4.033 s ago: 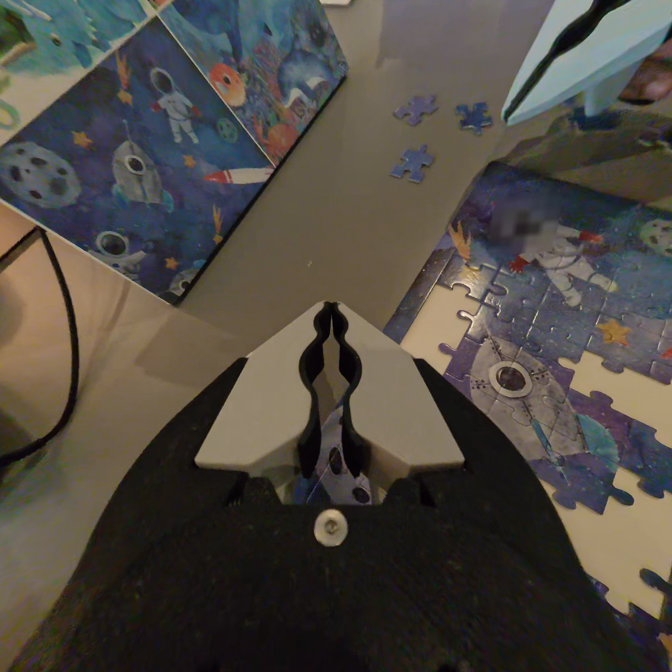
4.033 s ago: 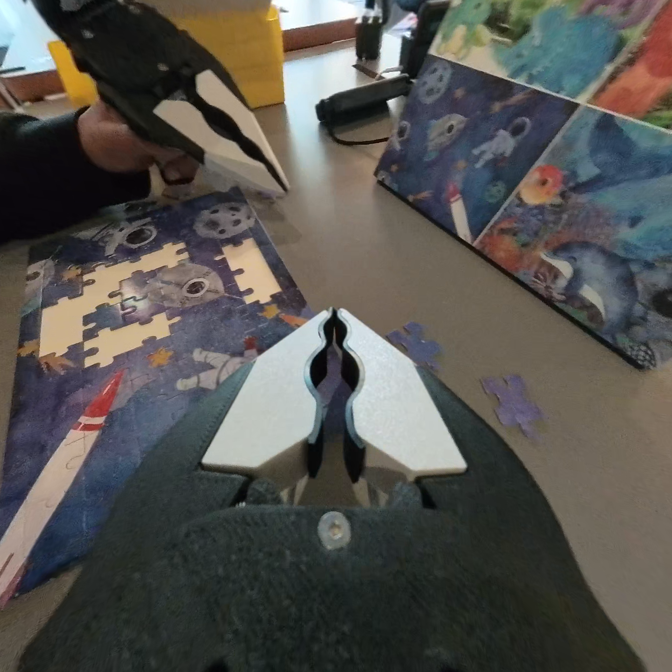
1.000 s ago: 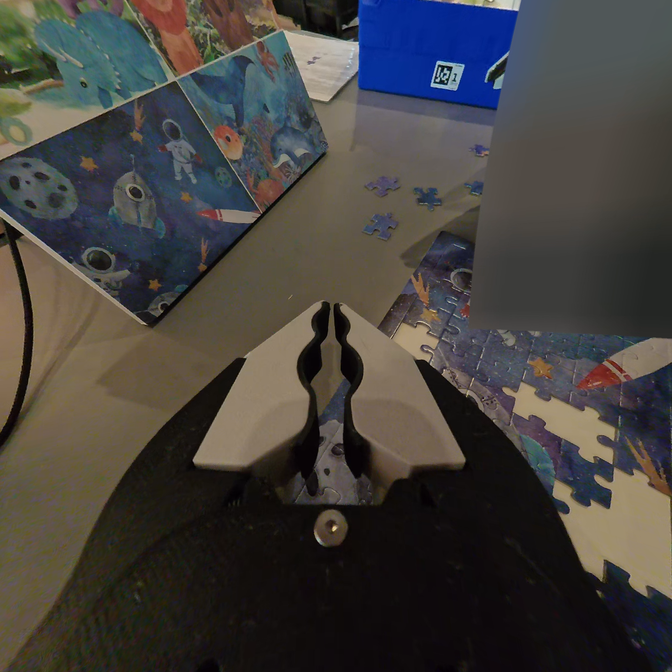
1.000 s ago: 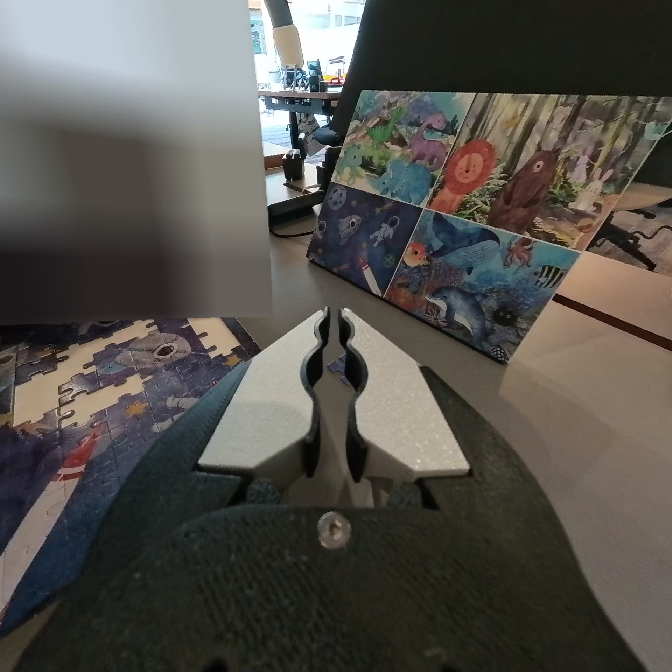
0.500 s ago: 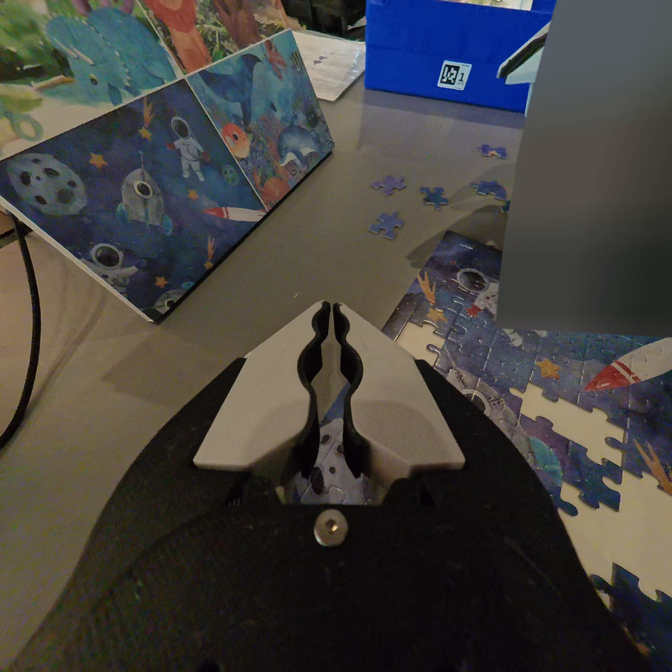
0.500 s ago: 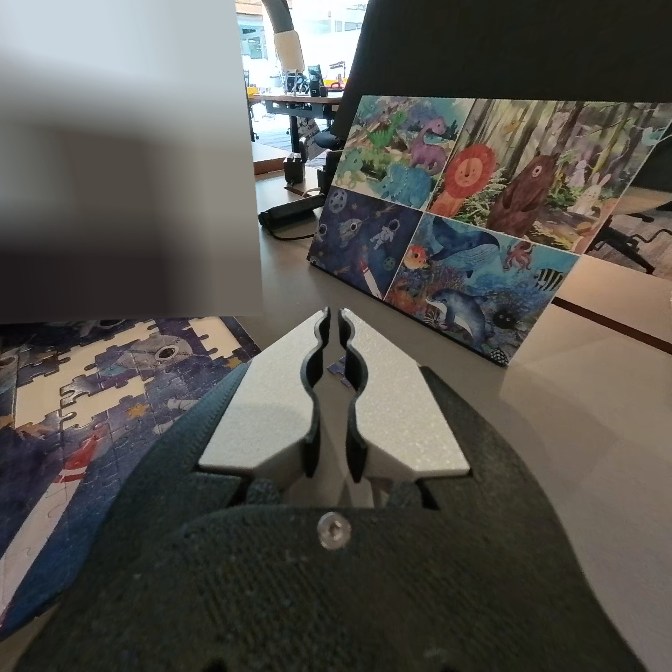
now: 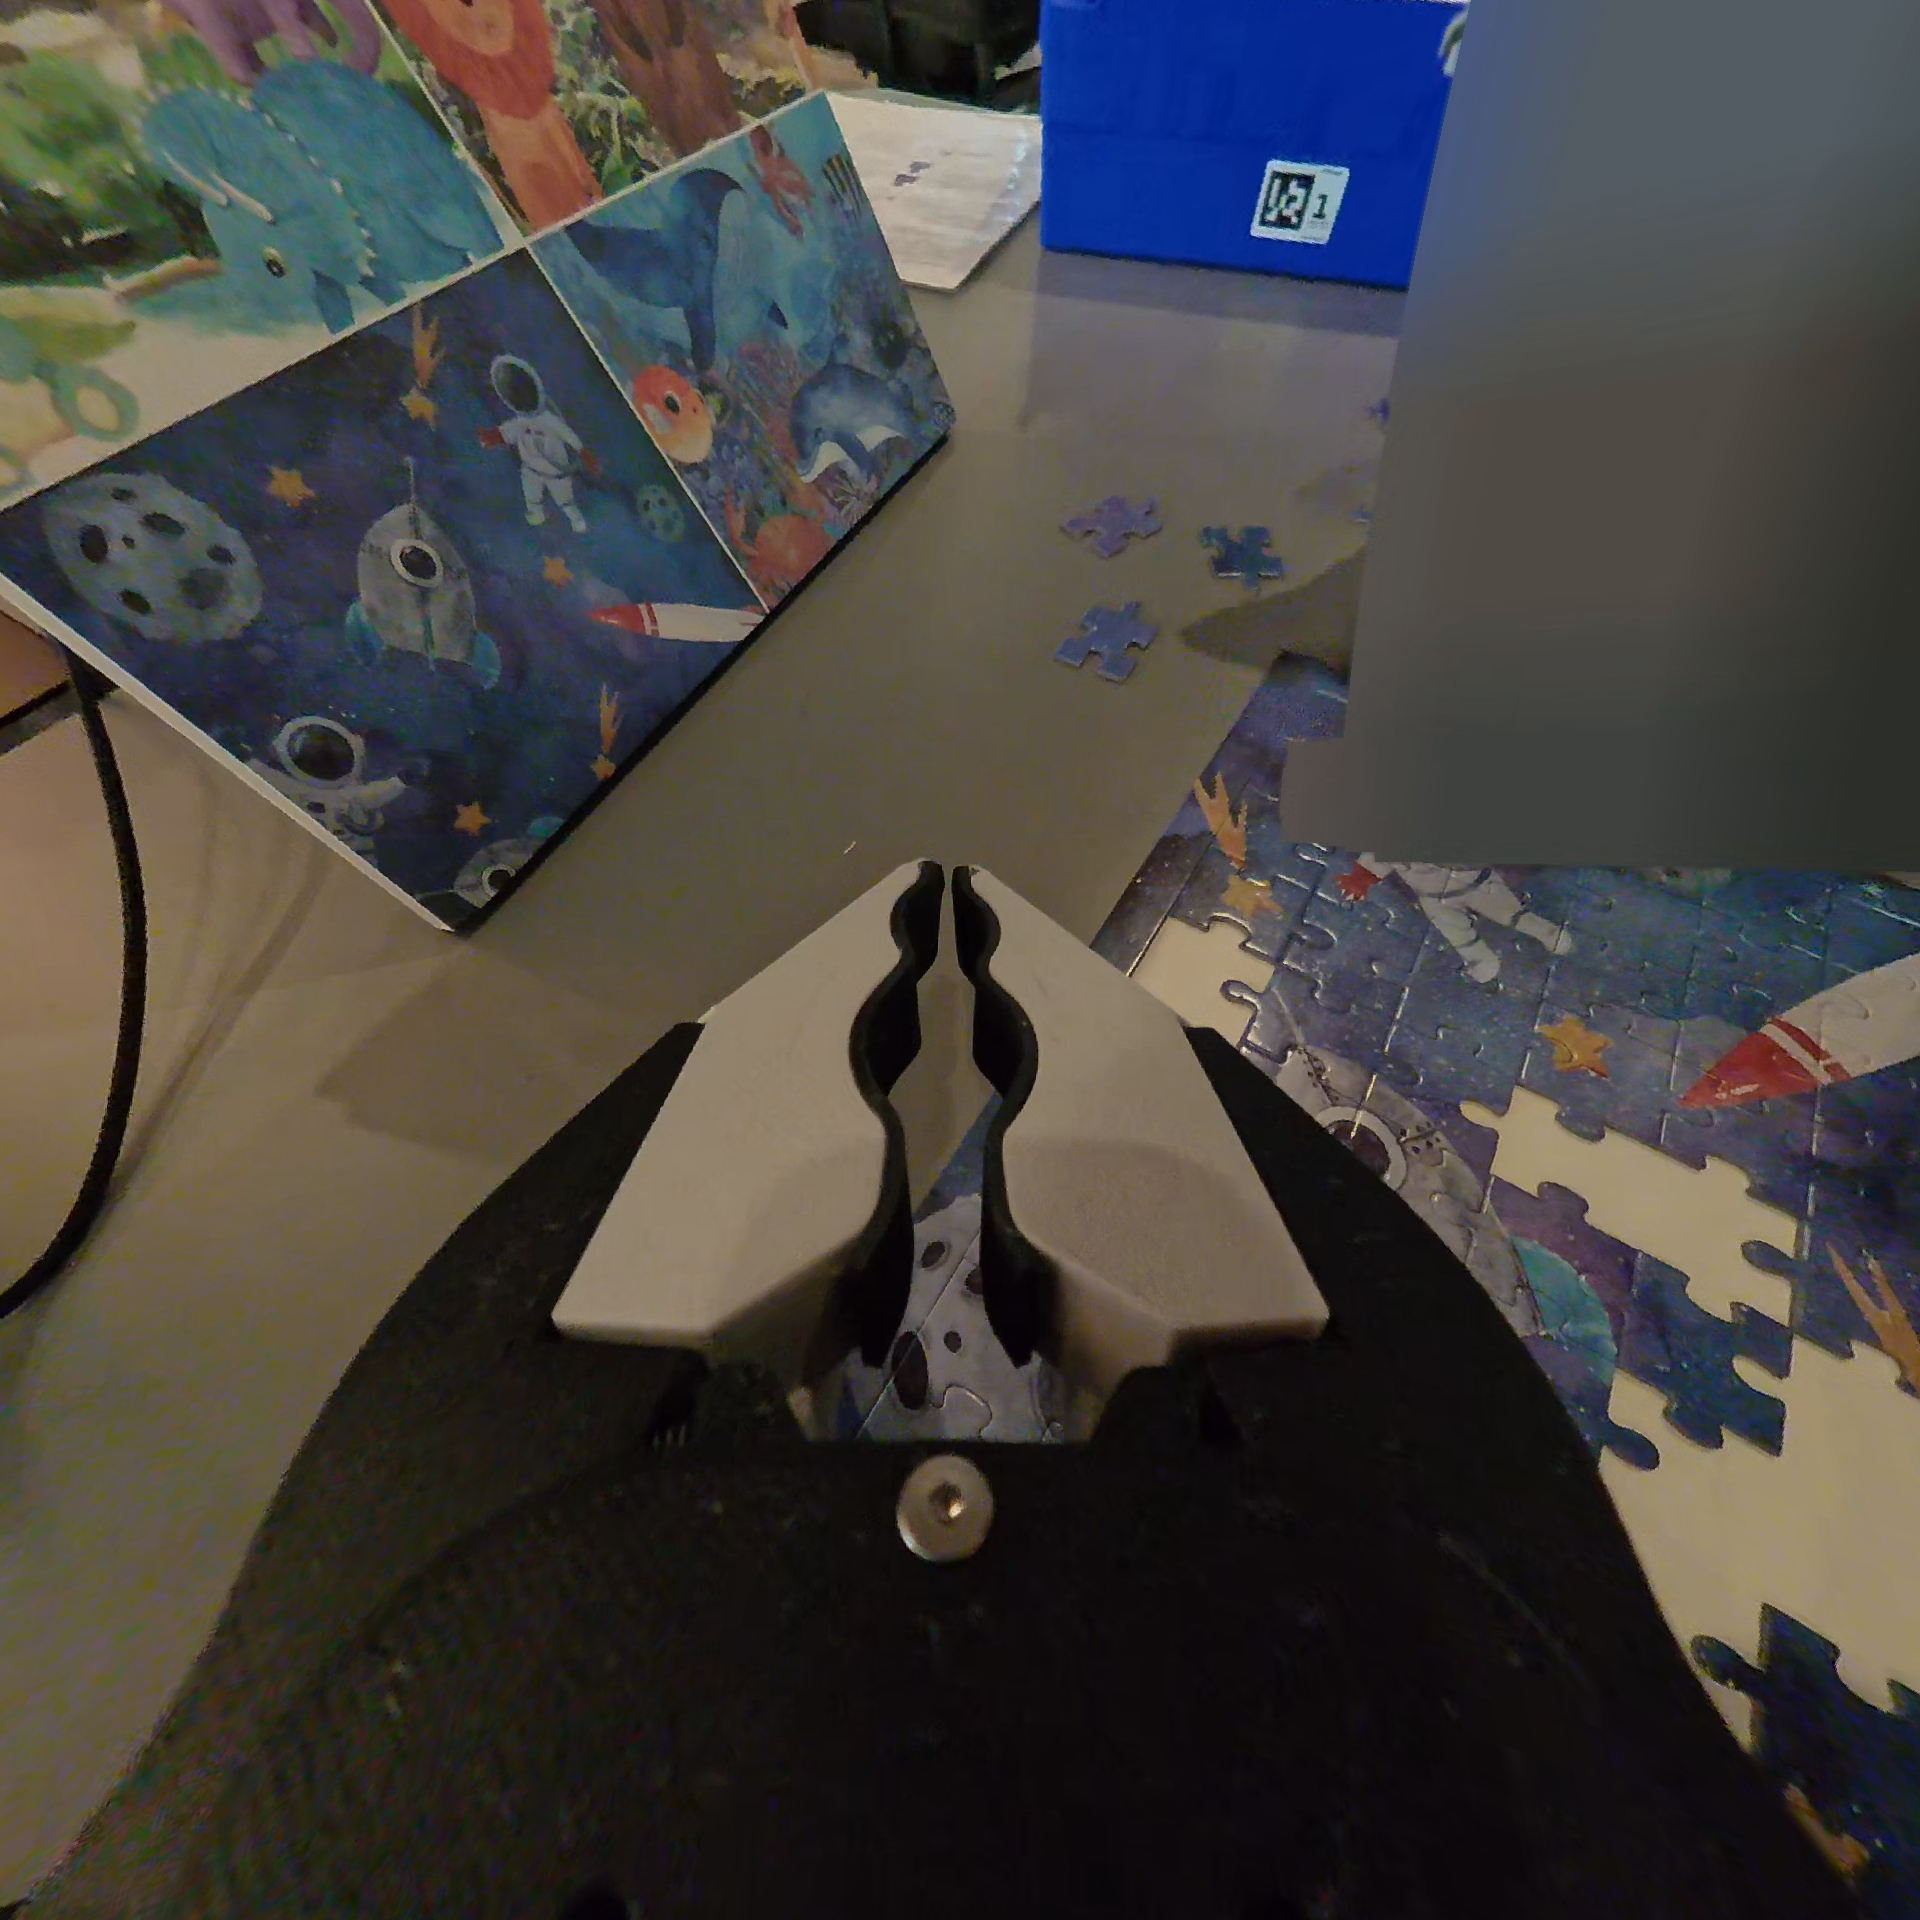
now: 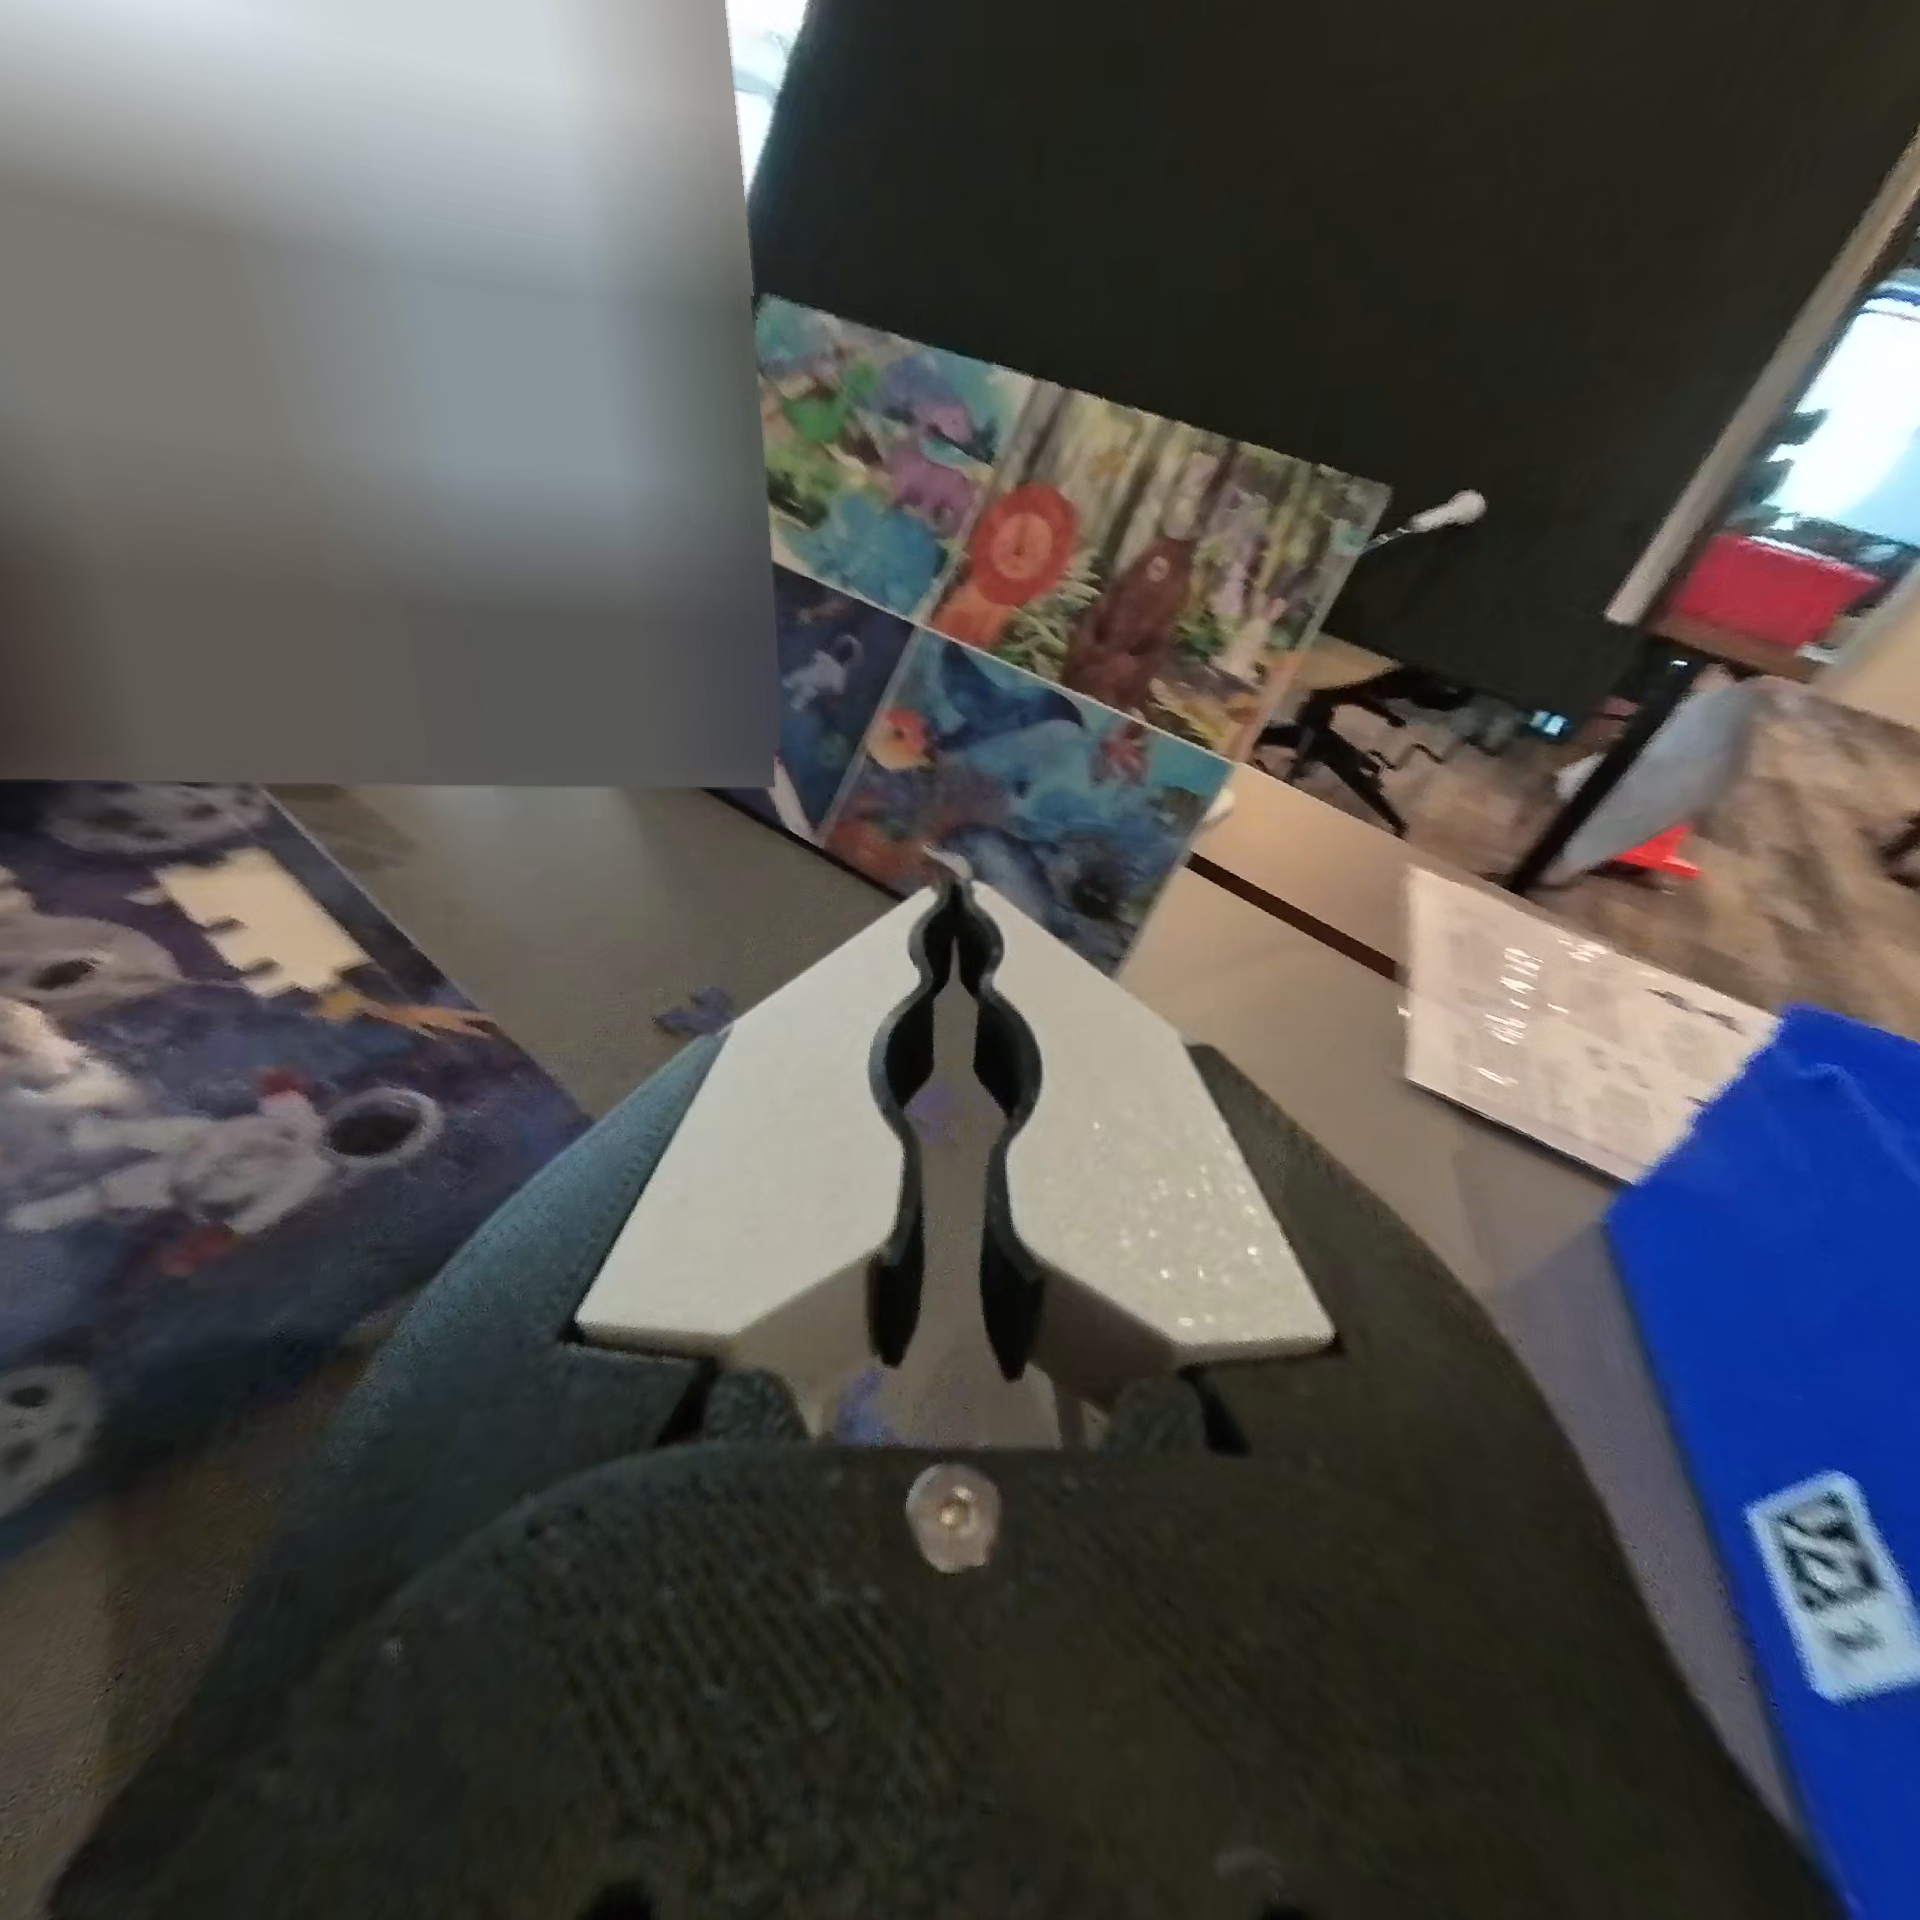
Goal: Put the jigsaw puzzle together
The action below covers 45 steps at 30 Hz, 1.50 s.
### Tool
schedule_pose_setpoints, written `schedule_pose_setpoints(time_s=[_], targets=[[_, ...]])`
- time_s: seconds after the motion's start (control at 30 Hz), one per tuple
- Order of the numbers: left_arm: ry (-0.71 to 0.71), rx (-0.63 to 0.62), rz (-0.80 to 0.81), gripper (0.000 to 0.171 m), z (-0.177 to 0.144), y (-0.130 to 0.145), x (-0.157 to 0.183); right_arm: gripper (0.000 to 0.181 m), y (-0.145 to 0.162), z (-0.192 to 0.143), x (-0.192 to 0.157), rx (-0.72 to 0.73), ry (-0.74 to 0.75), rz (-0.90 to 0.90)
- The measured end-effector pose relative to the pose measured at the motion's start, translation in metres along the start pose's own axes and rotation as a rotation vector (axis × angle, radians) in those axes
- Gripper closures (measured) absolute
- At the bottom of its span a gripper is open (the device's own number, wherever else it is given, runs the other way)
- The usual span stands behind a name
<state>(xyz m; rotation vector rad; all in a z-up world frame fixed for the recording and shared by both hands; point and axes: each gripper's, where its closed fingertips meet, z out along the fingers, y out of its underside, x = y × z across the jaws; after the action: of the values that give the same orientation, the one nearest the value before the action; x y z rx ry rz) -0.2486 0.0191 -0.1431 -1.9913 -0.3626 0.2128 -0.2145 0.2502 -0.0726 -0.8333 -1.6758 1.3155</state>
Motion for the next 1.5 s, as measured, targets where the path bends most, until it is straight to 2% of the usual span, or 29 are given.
schedule_pose_setpoints(time_s=[0.1, 0.37, 1.27, 1.5], targets=[[-0.005, -0.005, 0.010, 0.171, 0.000, 0.000, 0.000, 0.181, 0.008, -0.008, 0.020, -0.027, 0.068, -0.033], [-0.008, -0.010, 0.021, 0.171, 0.001, 0.001, 0.001, 0.181, 0.013, -0.038, 0.065, 0.027, 0.159, 0.081], [-0.001, -0.042, 0.029, 0.171, 0.007, 0.010, 0.002, 0.181, 0.005, -0.036, 0.052, 0.104, 0.065, 0.216], [0.003, -0.051, 0.028, 0.171, 0.008, 0.012, 0.002, 0.180, 0.010, -0.032, 0.048, 0.082, 0.042, 0.243]])
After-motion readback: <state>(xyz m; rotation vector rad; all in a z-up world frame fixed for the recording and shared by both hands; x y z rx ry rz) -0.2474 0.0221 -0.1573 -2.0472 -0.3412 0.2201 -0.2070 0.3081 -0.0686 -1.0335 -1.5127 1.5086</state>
